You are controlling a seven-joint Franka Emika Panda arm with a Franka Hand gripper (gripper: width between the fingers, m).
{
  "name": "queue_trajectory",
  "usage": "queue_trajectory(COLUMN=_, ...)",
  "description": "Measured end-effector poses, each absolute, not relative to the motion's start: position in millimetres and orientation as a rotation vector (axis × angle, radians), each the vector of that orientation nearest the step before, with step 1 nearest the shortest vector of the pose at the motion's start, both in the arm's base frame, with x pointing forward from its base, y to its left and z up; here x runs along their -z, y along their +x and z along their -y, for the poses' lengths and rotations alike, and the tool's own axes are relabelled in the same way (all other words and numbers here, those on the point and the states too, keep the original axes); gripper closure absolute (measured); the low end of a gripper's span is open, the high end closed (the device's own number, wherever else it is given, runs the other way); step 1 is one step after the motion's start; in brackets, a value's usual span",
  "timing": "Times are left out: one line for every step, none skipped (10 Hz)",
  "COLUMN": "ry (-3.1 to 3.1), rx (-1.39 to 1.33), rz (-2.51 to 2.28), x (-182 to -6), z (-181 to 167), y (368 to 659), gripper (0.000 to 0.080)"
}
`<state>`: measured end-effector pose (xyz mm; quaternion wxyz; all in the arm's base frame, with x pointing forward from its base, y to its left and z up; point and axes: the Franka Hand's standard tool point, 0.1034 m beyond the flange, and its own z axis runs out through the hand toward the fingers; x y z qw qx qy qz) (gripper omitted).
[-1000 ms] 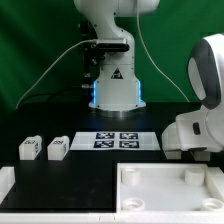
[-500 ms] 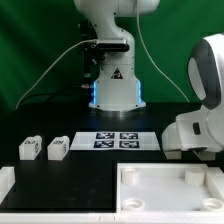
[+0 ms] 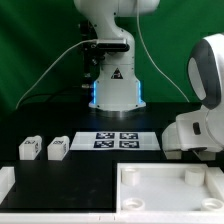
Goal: Assemble one leg
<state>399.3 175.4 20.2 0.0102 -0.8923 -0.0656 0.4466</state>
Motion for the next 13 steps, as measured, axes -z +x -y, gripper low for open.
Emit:
queue_trajectory(ry=-2.788, rx=-1.367, rz=0.248, x=-39.8, z=-172.2, y=409.2, gripper=0.0509)
queue_trajectory(ry=-2.790, rx=-1.340, rz=0.275, x=-62.1, z=-168.4, y=418.9, gripper=0.0509)
queue_trajectory(ry=-2.837, rx=-1.209, rz=0.282, x=-74.3, z=-167.2, y=431.7, gripper=0.0509)
queue_trajectory(ry=-2.866, rx=-1.074, rz=0.326, x=-90.7, z=-161.0, y=440.8, gripper=0.0509)
queue_trajectory(ry=-2.925, rx=-0.871, rz=0.331, x=-109.1, z=-155.4, y=455.3, gripper=0.0509)
queue_trajectory(ry=-2.979, rx=-0.689, rz=0.325, x=-123.2, z=-152.8, y=459.9, gripper=0.0509)
queue_trajectory(ry=-3.009, rx=-0.529, rz=0.318, x=-120.3, z=-152.2, y=459.3, gripper=0.0509)
queue_trajectory(ry=-3.026, rx=-0.420, rz=0.313, x=-118.4, z=-150.9, y=460.2, gripper=0.0509)
queue_trajectory(ry=-3.041, rx=-0.232, rz=0.308, x=-119.7, z=-150.7, y=467.4, gripper=0.0509)
queue_trajectory(ry=-3.041, rx=-0.075, rz=0.329, x=-120.0, z=-147.6, y=471.1, gripper=0.0509)
queue_trajectory(ry=-3.018, rx=0.059, rz=0.396, x=-127.4, z=-138.1, y=494.8, gripper=0.0509)
queue_trajectory(ry=-2.992, rx=0.242, rz=0.427, x=-141.6, z=-127.4, y=526.0, gripper=0.0509)
queue_trajectory(ry=-2.965, rx=0.445, rz=0.518, x=-148.6, z=-116.5, y=551.0, gripper=0.0509)
